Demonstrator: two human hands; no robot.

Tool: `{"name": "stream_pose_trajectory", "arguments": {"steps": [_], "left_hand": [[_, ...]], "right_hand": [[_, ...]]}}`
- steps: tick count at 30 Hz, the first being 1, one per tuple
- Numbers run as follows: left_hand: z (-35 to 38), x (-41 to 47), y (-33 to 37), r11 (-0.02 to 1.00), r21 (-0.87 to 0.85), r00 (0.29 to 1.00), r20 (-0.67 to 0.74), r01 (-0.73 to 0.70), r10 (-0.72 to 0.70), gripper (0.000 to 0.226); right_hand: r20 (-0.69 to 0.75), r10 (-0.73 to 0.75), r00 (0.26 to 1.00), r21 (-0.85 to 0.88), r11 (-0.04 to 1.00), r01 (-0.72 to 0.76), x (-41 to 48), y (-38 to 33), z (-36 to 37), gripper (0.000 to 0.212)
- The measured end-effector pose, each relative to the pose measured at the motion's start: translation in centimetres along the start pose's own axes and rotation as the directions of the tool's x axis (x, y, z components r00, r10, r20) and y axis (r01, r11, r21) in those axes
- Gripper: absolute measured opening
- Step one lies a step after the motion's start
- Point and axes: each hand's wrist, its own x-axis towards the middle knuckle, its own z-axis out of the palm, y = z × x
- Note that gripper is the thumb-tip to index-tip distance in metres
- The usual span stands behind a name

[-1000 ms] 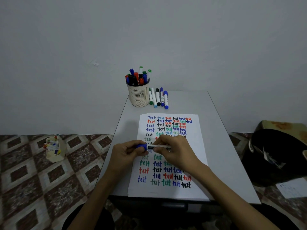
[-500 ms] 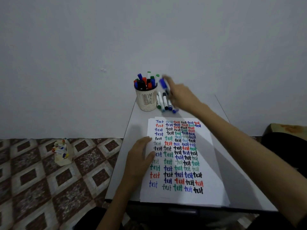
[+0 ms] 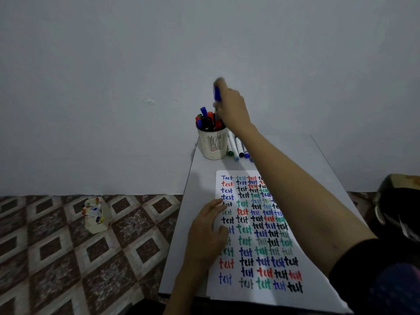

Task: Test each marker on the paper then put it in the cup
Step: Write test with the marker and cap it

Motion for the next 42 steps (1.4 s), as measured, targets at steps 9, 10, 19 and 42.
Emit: {"name": "stream_pose_trajectory", "arguments": {"steps": [9, 10, 19, 42], "left_hand": [[0.0, -0.1, -0.1, 1.000, -0.014, 1.000, 0.010, 0.022, -0.022, 0.056], [0.0, 0.0, -0.1, 1.000, -0.014, 1.000, 0.008, 0.025, -0.024, 0.057], [0.2, 0.0, 0.1, 0.999, 0.005, 0.999, -0.010, 0.042, -0.042, 0.044], [0.2, -1.1, 1.8, 0.963, 0.135, 0.971, 0.076, -0.235, 0.226, 0.035]], "right_hand": [[-0.152, 0.080, 0.985, 0.091, 0.994, -0.067, -3.2, 3.8, -1.0, 0.037], [-0.084, 0.154, 0.985, 0.047, 0.988, -0.150, -3.8, 5.0, -1.2, 0.042], [0.484, 0.390, 0.783, -0.307, 0.914, -0.265, -10.2, 11.6, -1.0, 0.044], [0.534, 0.361, 0.765, 0.716, 0.287, -0.636, -24.1, -1.8, -9.2, 0.015]]}}
